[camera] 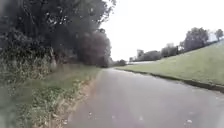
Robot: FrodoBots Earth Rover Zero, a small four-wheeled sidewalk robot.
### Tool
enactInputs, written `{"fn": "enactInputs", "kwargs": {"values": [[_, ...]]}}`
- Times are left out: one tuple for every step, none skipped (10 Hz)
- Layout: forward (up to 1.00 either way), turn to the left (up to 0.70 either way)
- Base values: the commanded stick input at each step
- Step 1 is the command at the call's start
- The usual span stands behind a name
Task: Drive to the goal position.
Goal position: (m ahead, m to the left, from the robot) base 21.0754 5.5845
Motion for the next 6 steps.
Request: {"fn": "enactInputs", "kwargs": {"values": [[1.0, 0.0], [1.0, 0.0], [1.0, 0.0], [1.0, 0.0], [1.0, 0.0], [1.0, 0.0]]}}
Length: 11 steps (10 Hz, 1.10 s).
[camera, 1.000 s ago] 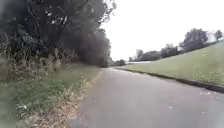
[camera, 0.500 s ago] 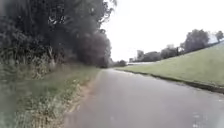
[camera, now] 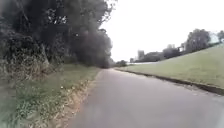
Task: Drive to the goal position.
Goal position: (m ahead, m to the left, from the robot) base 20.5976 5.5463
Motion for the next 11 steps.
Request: {"fn": "enactInputs", "kwargs": {"values": [[1.0, 0.0], [1.0, 0.0], [1.0, 0.0], [1.0, 0.0], [1.0, 0.0], [1.0, 0.0], [1.0, 0.0], [1.0, 0.0], [1.0, 0.0], [1.0, 0.0], [1.0, 0.0]]}}
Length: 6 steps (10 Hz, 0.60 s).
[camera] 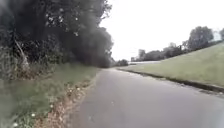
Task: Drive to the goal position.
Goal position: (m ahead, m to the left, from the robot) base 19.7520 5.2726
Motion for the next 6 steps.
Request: {"fn": "enactInputs", "kwargs": {"values": [[1.0, 0.0], [1.0, 0.0], [1.0, 0.0], [1.0, 0.0], [1.0, 0.0], [1.0, 0.0]]}}
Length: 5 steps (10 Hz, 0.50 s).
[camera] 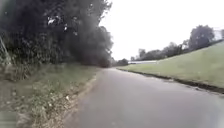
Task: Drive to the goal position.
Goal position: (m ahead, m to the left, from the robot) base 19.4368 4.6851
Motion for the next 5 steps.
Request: {"fn": "enactInputs", "kwargs": {"values": [[1.0, 0.0], [1.0, 0.0], [1.0, 0.0], [1.0, 0.0], [1.0, 0.0]]}}
